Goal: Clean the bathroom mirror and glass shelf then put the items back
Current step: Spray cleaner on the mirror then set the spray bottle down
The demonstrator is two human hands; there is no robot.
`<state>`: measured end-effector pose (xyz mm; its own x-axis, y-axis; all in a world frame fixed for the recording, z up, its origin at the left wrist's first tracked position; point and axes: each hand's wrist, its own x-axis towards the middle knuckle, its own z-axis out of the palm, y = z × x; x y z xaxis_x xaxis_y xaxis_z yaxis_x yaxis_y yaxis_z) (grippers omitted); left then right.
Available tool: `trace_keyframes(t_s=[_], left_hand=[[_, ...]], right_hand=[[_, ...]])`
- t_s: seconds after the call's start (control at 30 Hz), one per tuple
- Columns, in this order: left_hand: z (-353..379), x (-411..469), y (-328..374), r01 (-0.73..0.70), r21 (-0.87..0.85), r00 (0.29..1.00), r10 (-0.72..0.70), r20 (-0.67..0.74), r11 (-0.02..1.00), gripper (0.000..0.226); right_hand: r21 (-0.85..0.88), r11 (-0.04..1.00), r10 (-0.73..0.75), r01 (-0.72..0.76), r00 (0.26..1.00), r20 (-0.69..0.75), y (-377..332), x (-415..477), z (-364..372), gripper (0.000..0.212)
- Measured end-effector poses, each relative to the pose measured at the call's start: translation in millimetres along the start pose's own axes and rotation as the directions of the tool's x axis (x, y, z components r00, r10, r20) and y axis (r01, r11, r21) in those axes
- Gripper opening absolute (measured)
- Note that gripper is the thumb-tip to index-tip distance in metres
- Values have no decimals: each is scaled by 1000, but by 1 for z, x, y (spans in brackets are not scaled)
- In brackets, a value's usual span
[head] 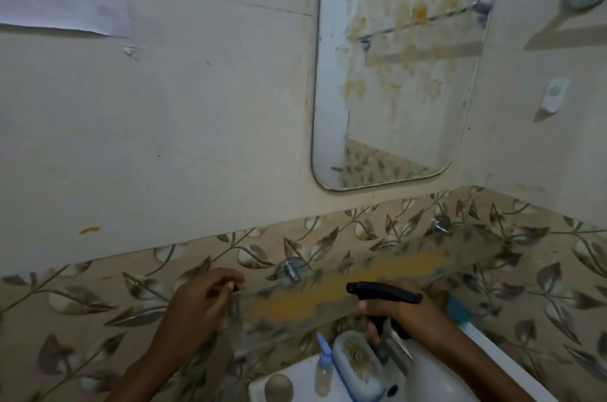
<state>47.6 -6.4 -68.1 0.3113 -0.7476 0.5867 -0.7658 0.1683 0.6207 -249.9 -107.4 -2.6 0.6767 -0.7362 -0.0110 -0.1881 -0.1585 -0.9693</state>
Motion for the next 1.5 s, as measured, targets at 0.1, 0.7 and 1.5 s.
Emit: trace_keyframes(t_s=[0.1,0.7,1.5], left_hand=[[5,0,7,-13,-49,1000,13,5,999,23],[39,34,33,-131,-148,981,150,126,980,30],[61,57,69,-155,-262,927,232,295,953,33]], right_hand=[[16,1000,8,-7,998,-61,13,2,-15,22],[-50,998,8,-44,824,-566,51,2,-104,21],[96,981,163,-167,455,-875,64,-2,-208,22]])
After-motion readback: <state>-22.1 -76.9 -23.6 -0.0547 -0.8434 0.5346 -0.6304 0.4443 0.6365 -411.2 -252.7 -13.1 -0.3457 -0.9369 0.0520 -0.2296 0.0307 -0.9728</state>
